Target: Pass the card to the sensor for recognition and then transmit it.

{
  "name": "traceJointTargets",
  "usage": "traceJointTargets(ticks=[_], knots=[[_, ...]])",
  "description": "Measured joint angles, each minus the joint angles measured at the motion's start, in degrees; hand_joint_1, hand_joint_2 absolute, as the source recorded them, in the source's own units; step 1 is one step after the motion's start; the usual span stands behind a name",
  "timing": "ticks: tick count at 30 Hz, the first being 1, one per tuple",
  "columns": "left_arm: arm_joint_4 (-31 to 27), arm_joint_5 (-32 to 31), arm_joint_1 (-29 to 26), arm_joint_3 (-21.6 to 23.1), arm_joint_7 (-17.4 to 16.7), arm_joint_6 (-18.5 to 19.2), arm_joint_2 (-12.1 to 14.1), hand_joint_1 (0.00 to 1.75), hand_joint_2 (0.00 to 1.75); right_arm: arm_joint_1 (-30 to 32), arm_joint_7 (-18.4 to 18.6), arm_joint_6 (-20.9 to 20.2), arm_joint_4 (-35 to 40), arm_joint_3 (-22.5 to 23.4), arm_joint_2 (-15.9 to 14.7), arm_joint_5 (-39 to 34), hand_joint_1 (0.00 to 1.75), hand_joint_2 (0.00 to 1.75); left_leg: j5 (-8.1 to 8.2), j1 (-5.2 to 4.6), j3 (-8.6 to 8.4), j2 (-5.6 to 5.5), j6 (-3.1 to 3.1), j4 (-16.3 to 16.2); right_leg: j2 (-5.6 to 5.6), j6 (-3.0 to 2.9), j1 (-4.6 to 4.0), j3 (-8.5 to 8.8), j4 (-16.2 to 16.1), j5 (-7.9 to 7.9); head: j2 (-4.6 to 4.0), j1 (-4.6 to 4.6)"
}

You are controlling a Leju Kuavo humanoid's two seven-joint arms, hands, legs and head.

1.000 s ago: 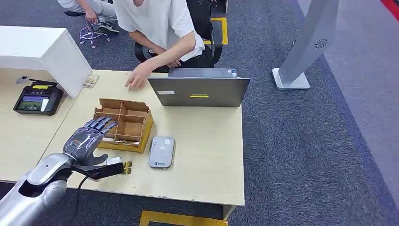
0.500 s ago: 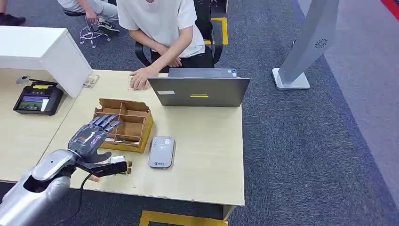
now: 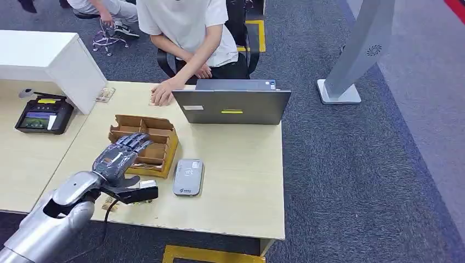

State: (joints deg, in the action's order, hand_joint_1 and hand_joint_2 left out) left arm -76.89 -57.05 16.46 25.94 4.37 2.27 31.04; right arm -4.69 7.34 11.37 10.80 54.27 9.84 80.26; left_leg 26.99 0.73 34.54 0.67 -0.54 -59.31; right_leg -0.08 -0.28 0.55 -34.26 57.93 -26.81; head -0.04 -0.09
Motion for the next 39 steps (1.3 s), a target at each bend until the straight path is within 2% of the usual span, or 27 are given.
traceJointTargets(ticks=[8,20,36,37,39], knots=[[1.4,0.0,0.1,0.5,0.0,-0.5,-0.6,0.0,1.75,0.0,0.0,0.0,0.0,0.0,0.0,0.1,0.0,0.0,0.0,0.0,0.0,0.0,0.0,0.0,0.0,0.0,0.0,0.0,0.0,0.0,0.0,-0.02],[3.1,-0.2,0.2,1.5,-1.8,-2.6,-2.1,0.0,1.75,0.0,0.0,0.0,0.0,0.0,0.0,0.1,0.0,0.0,0.0,0.0,0.0,-0.01,0.0,0.0,-0.01,0.0,0.0,0.01,0.0,0.0,0.0,0.0],[3.5,0.0,0.2,1.6,-2.0,-2.8,-2.4,0.0,1.75,0.0,0.0,0.0,0.0,0.0,0.0,0.1,0.0,0.0,0.0,0.0,0.0,-0.01,0.0,0.0,0.0,0.0,0.0,0.01,0.0,0.0,0.0,0.0],[3.5,0.0,0.1,1.6,-2.0,-2.8,-2.4,1.75,1.75,0.0,0.0,0.0,0.0,0.0,0.0,0.1,0.0,0.0,0.0,0.0,0.0,-0.01,0.0,0.0,0.0,0.0,0.0,0.01,0.0,0.0,0.0,0.0],[3.5,0.4,0.1,1.6,-1.9,-2.9,-2.5,1.75,1.75,0.0,0.0,0.0,0.0,0.0,0.0,0.1,0.0,0.0,0.0,0.0,0.01,-0.01,0.0,0.0,0.0,0.0,0.0,0.01,0.0,0.0,0.0,0.0]])
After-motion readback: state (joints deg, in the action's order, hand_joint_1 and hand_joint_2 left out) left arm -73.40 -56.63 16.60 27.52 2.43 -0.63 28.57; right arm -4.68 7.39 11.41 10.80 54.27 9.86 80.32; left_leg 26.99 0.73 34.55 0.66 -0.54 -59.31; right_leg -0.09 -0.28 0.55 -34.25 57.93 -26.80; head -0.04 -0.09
